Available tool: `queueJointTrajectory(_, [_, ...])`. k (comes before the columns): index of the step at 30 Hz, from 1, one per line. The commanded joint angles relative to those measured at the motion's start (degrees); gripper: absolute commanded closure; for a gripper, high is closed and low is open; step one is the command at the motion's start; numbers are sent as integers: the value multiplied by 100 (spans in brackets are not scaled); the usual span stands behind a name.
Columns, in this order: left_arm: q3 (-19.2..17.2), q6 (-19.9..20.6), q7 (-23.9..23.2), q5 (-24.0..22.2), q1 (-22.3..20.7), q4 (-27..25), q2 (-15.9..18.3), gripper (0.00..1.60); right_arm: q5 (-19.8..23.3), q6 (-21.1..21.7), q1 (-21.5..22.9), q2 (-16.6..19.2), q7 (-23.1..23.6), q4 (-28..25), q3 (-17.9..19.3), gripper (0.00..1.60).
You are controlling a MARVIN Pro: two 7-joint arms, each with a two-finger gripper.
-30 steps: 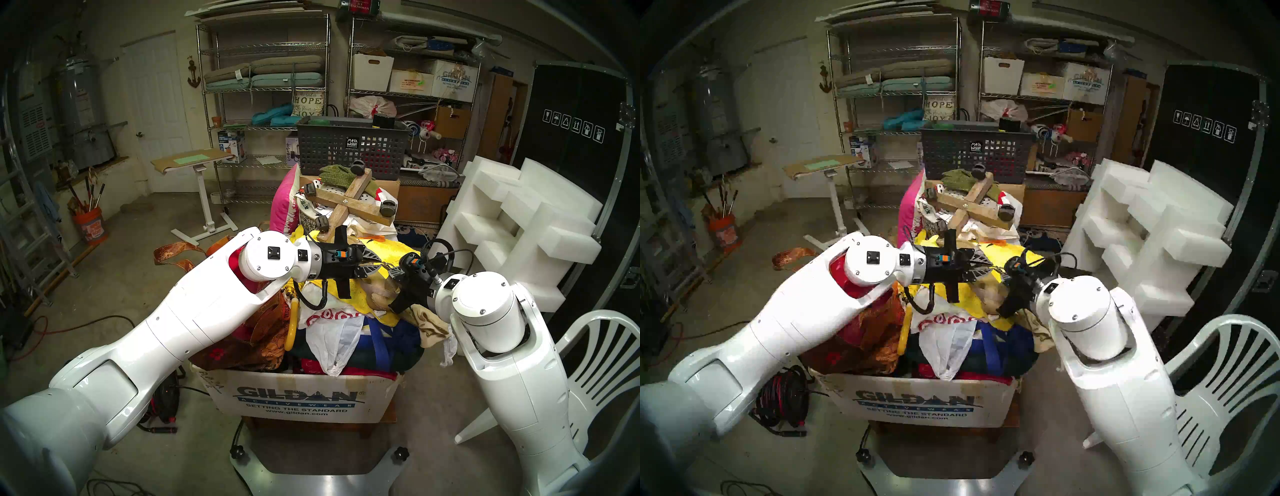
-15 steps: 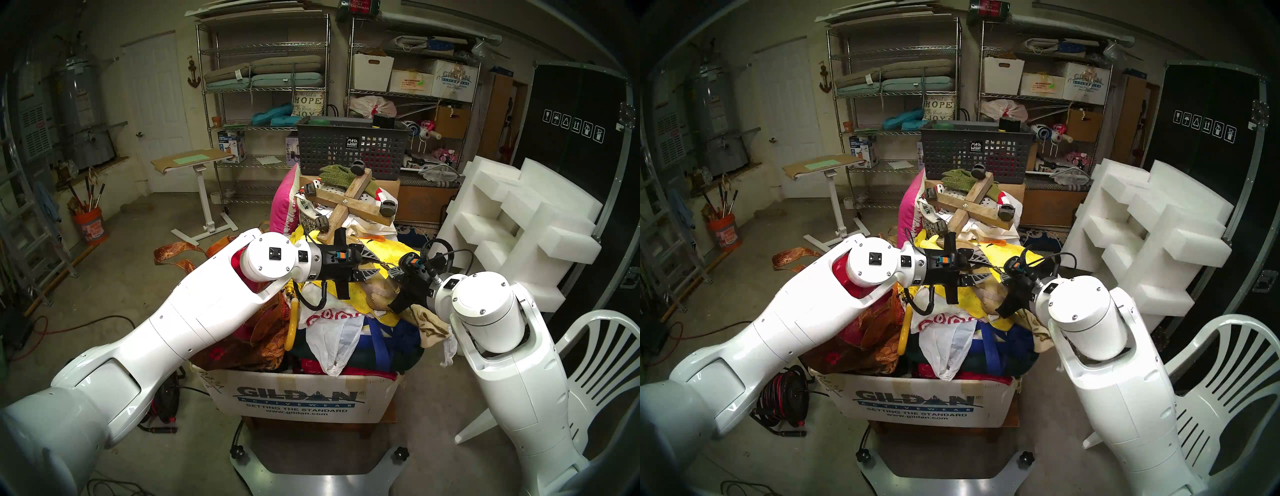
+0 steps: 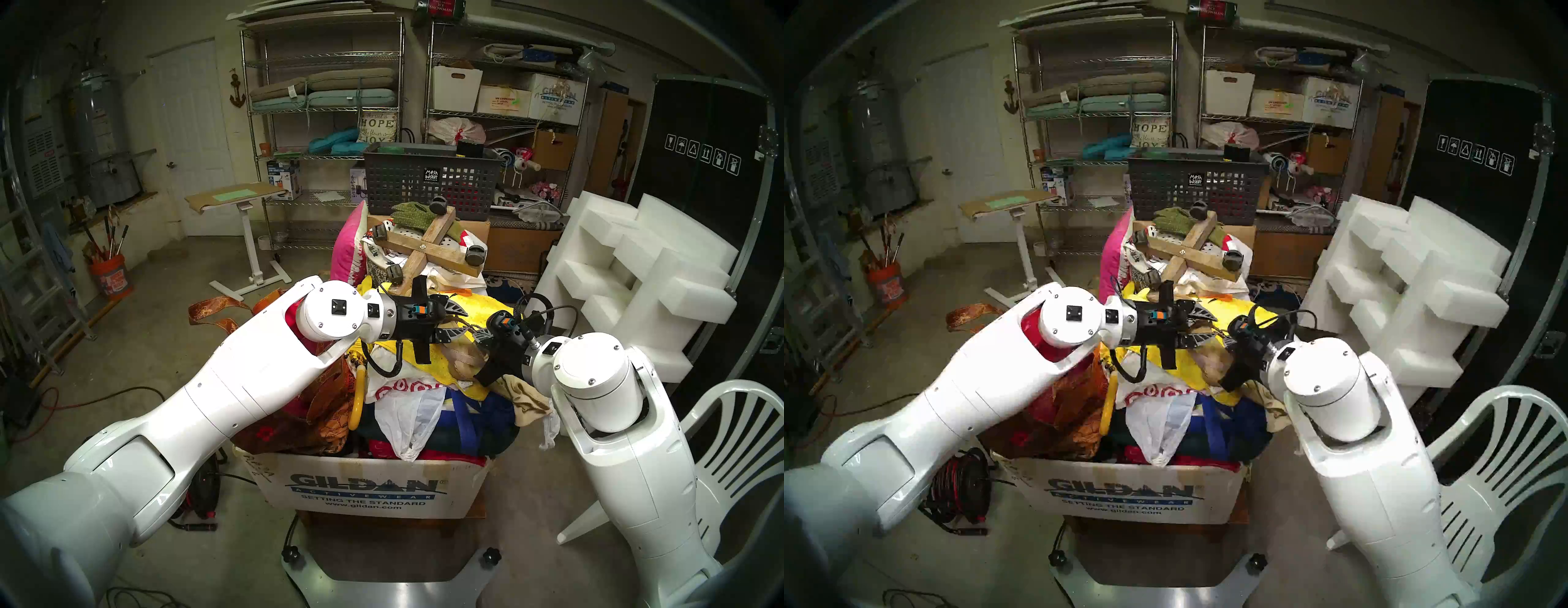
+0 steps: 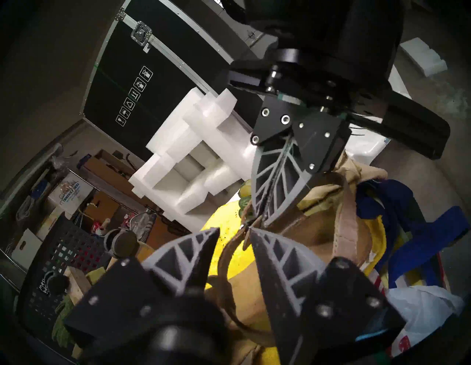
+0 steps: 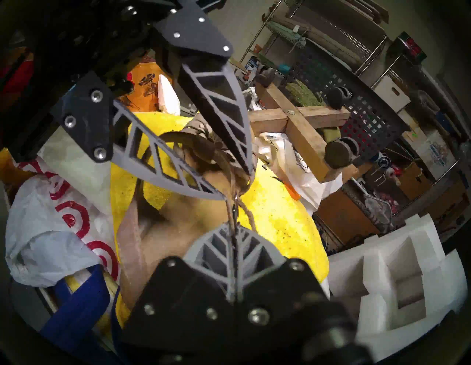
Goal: Unbuckle a shoe
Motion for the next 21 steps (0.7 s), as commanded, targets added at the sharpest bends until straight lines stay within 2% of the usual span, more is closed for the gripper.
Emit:
queueJointTrajectory(1, [-12,-10,-89,0,-115,-23,-2,87,-24,-26,89,-34,-44,-78,-6,160])
queueJointTrajectory(12, [-40,10,-72,49,-58,1,-25,89,-19,-56,124,-44,-23,-37,-1,160])
queueJointTrajectory(16, [-37,9,-69,52,-60,22,-27,96,-5,-82,125,-47,-15,-27,13,160])
queueJointTrajectory(21, [-29,-26,-95,37,-69,53,-35,97,-51,-143,127,-5,-31,-50,-15,160])
